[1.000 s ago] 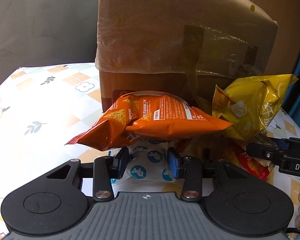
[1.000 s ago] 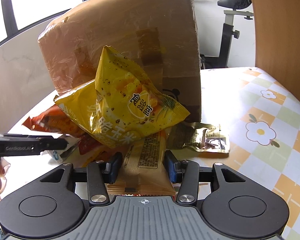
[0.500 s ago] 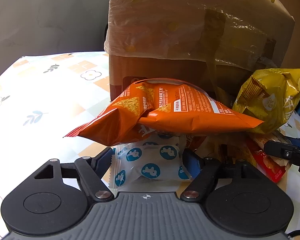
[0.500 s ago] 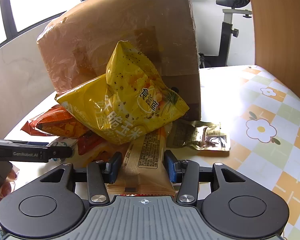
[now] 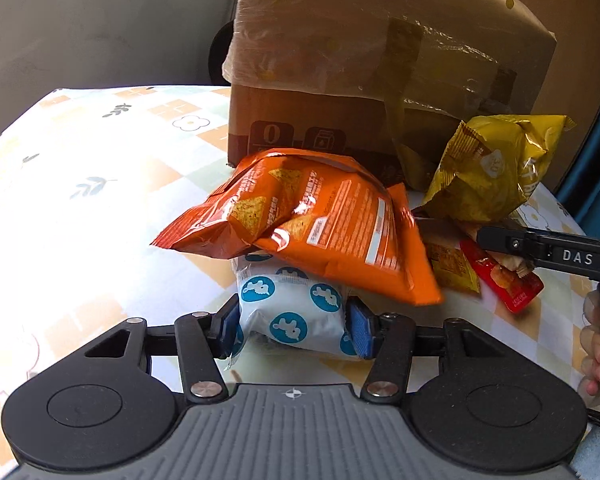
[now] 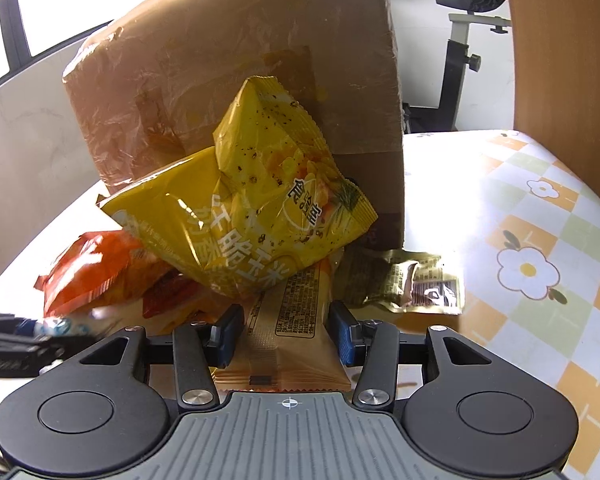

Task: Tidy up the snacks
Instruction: 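Grasp the blue-white pack with the left tool while the right tool grasps the beige cracker pack, then carry both packs into the box and open both tools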

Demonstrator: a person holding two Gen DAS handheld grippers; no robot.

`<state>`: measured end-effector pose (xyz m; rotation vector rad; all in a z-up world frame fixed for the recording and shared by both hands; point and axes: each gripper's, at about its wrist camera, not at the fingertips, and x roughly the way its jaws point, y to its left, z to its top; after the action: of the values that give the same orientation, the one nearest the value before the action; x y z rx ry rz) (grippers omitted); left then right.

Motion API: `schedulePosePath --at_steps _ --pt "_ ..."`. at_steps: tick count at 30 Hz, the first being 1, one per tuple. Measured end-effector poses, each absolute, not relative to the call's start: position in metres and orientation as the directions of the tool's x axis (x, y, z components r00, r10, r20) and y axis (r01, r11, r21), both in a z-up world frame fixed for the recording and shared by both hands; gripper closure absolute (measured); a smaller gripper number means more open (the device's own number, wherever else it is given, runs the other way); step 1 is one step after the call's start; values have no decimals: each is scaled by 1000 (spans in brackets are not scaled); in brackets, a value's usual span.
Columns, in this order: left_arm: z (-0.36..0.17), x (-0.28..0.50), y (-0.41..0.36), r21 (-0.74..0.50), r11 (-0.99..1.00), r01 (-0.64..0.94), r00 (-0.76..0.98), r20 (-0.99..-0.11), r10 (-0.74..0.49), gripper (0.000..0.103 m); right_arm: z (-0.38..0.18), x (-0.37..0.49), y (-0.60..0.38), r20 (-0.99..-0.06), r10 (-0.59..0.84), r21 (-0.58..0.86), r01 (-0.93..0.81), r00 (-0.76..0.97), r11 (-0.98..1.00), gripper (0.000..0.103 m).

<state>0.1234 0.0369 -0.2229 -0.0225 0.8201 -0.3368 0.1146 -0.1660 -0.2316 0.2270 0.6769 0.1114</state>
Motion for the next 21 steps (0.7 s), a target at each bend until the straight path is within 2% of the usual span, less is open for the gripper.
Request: schedulePosePath --at_steps 6,13,21 --pt "-216 94 55 -228 953 199 649 -698 -302 46 -226 109 -172 -605 195 309 1 772 951 61" --pt "-202 81 59 -199 974 111 664 -714 -222 46 -224 84 -177 -607 196 328 19 770 944 62" --pt "-173 58 68 -178 978 106 727 -657 -198 46 -213 61 -184 -597 182 321 25 782 947 62"
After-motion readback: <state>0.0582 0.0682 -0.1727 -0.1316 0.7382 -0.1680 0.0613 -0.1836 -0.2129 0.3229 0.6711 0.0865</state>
